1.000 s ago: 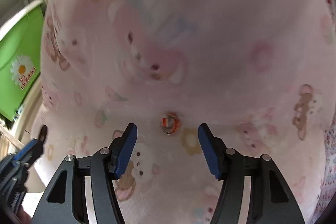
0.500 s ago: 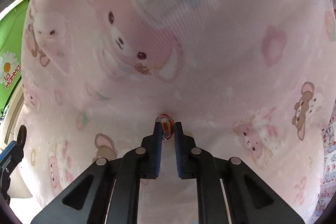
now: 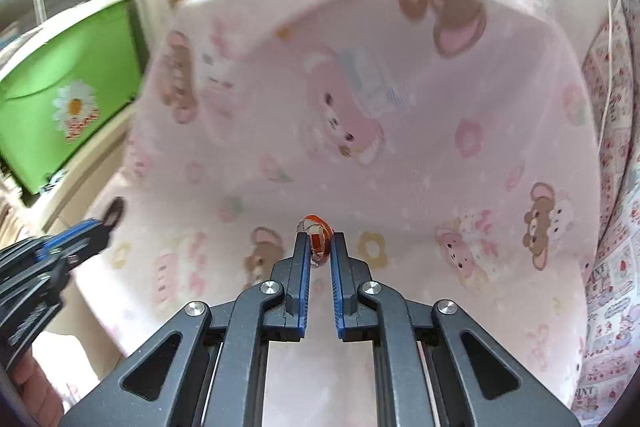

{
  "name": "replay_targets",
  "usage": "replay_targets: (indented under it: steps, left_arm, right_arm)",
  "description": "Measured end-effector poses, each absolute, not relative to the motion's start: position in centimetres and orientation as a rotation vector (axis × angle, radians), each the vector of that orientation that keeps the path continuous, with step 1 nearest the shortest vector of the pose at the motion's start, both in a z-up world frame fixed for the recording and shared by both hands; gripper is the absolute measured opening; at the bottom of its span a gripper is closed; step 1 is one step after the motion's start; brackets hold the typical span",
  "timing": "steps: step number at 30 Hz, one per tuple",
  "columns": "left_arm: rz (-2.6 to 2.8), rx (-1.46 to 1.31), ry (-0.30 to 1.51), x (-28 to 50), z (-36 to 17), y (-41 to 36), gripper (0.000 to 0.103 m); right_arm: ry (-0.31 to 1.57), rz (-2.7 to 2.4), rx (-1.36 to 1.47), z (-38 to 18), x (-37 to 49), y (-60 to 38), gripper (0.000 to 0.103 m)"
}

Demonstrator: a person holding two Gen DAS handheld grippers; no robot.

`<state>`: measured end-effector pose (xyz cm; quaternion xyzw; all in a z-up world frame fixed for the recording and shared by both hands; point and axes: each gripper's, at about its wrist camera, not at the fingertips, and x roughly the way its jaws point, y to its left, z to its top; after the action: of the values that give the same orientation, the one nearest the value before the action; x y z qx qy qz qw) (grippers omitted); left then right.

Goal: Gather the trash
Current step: 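Grasp the small orange ring with the right tool while the left tool holds the hair tie, then carry the hair tie and orange ring down over the pink wastebasket with both tools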

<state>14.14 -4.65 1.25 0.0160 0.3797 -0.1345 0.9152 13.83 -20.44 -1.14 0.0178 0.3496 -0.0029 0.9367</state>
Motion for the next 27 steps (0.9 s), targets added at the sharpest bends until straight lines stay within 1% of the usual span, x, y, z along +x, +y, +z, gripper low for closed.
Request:
replay_targets:
  steps: [3, 6, 10, 14, 17, 22, 24, 27]
  left_arm:
    - [-0.304, 0.039, 0.774, 12.5, 2.3, -4.5, 0.009]
    - [-0.330, 0.053, 0.775, 10.6, 3.3, -4.1, 0.009]
    - [-0.341, 0.046, 0.784, 8.4, 4.6, -3.4, 0.009]
    - [-0.340, 0.035, 0.810, 6.1, 4.8, -2.8, 0.009]
    - [-0.354, 0.017, 0.863, 4.7, 3.6, -2.3, 0.009]
    - [-0.341, 0.026, 0.914, 3.5, 0.7, -2.0, 0.009]
    - [-0.339, 0.009, 0.952, 3.6, -0.5, -1.8, 0.009]
    - [-0.346, -0.043, 1.010, 3.9, -1.8, -1.5, 0.009]
  right_arm:
    - [0.677, 0.025, 0.028, 1.2, 11.1, -20.5, 0.011]
    - [0.640, 0.092, 0.084, 3.3, 7.5, -20.6, 0.011]
    - [0.632, 0.235, 0.153, 5.0, 2.9, -20.8, 0.011]
    - [0.623, 0.283, 0.139, 5.6, -0.9, -19.3, 0.011]
    - [0.640, 0.311, 0.147, 5.2, -2.6, -18.5, 0.011]
    - [0.676, 0.362, 0.146, 2.8, -4.0, -17.8, 0.011]
    - [0.715, 0.312, 0.108, 1.0, -3.7, -17.6, 0.011]
    - [0.785, 0.305, 0.125, -0.9, -3.1, -17.7, 0.011]
